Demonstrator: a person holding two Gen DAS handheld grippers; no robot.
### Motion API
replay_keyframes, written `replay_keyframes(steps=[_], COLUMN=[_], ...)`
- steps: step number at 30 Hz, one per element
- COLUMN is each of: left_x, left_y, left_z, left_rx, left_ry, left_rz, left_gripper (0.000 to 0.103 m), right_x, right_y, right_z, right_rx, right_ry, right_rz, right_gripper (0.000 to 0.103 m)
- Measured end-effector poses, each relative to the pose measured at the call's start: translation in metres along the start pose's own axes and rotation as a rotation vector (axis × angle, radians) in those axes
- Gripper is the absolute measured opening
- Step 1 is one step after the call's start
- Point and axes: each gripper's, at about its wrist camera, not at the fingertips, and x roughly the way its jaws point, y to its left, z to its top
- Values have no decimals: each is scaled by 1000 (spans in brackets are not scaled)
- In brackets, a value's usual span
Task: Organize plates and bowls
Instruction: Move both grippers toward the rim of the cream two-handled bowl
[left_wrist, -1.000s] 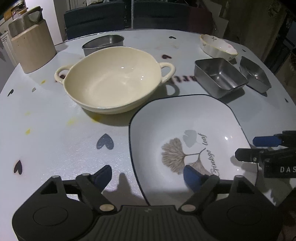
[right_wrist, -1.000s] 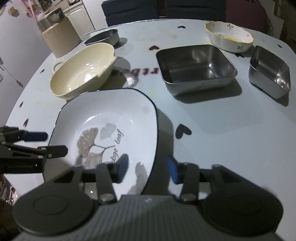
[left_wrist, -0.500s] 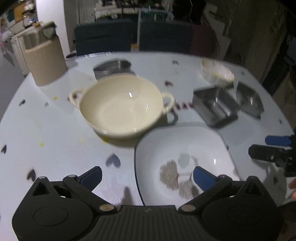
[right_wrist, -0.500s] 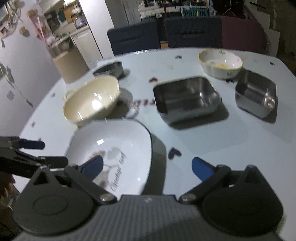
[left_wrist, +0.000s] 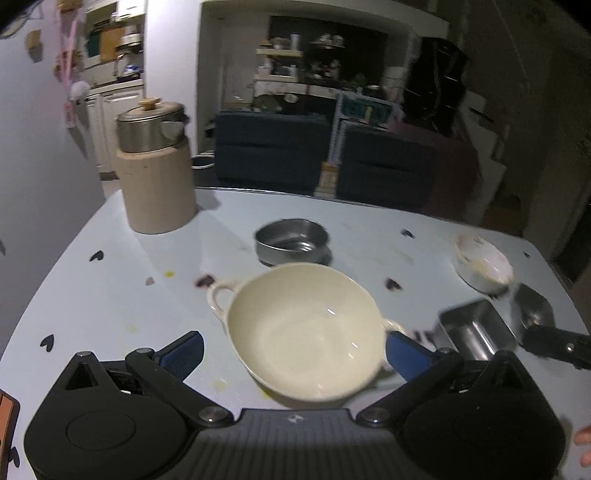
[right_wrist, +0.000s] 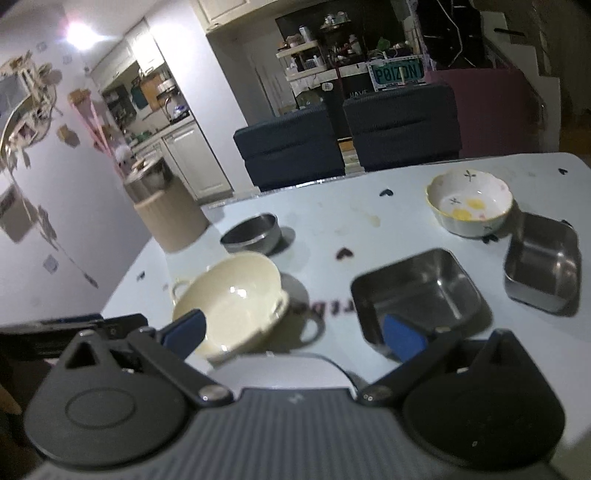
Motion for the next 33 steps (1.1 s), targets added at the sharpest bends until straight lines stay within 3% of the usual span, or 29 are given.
replay_keyframes(steps=[8, 10, 12, 14, 18, 21, 25, 27, 29, 33], left_x=[33, 40, 50, 59, 74, 83, 91, 96, 98, 102], left_y=[26, 28, 30, 31, 31, 33, 33, 37, 41, 49], left_z=[22, 26, 30, 33, 33, 34, 36, 37, 36, 36], left_rx=[-91, -99, -95, -75, -57, -76, -95, -127, -162, -196], left_ry=[-32, -28, -7, 21, 43, 49, 38, 40, 35, 46], left_rz=[79, 98, 108, 105, 120, 120, 117, 84, 74, 40], left_gripper=[103, 103, 103, 103, 103, 103, 103, 103, 103, 103], right_x=[50, 65, 79, 93, 120, 131, 141, 142, 143, 147], right_y=[0, 0, -2, -4, -11, -16, -16, -15, -10, 1], right_z=[16, 17, 15, 13, 7, 4, 4, 6, 10, 12], right_rx=[76, 103, 141, 185, 261, 307, 299, 299, 261, 187], right_ry=[76, 102, 131, 156, 202, 220, 225, 223, 220, 203], right_rz=[-27, -14, -4, -2, -40, -40, -22, 6, 22, -5], right_gripper=[102, 96, 80, 73, 53, 46, 38, 20, 11, 9])
